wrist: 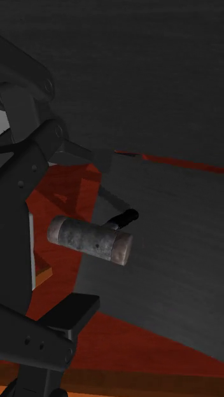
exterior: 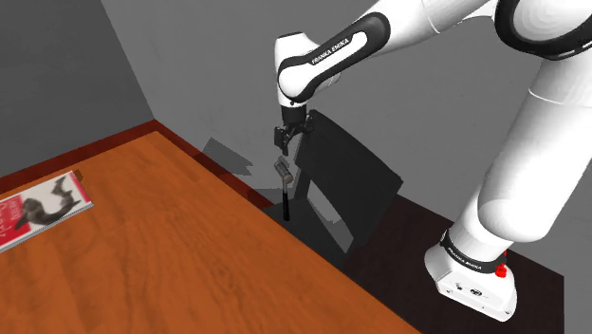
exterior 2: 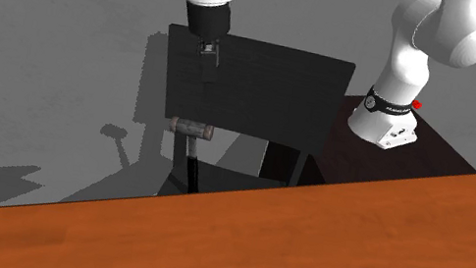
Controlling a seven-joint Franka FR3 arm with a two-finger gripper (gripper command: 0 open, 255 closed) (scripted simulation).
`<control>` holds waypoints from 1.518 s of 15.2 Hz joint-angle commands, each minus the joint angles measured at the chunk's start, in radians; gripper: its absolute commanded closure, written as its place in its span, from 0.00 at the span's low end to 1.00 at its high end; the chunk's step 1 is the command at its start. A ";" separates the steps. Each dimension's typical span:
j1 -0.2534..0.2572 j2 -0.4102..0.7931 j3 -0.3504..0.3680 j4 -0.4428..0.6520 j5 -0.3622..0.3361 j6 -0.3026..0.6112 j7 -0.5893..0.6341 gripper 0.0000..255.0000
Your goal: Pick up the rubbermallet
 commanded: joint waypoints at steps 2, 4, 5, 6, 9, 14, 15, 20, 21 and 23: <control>0.004 0.126 -0.002 0.100 -0.006 0.020 0.030 0.00; 0.008 0.207 -0.005 0.170 -0.008 0.027 0.048 0.00; 0.011 0.247 -0.006 0.207 -0.009 0.029 0.056 0.00; 0.013 0.288 -0.008 0.245 -0.010 0.030 0.064 0.00; 0.016 0.342 -0.011 0.277 -0.012 0.050 0.072 0.00; 0.017 0.382 -0.013 0.265 -0.014 0.102 0.071 0.00; 0.018 0.387 -0.013 0.264 -0.015 0.107 0.070 0.00; 0.017 0.387 -0.013 0.265 -0.015 0.107 0.070 1.00; 0.017 0.387 -0.013 0.265 -0.015 0.107 0.070 1.00; 0.018 0.387 -0.013 0.265 -0.015 0.107 0.070 1.00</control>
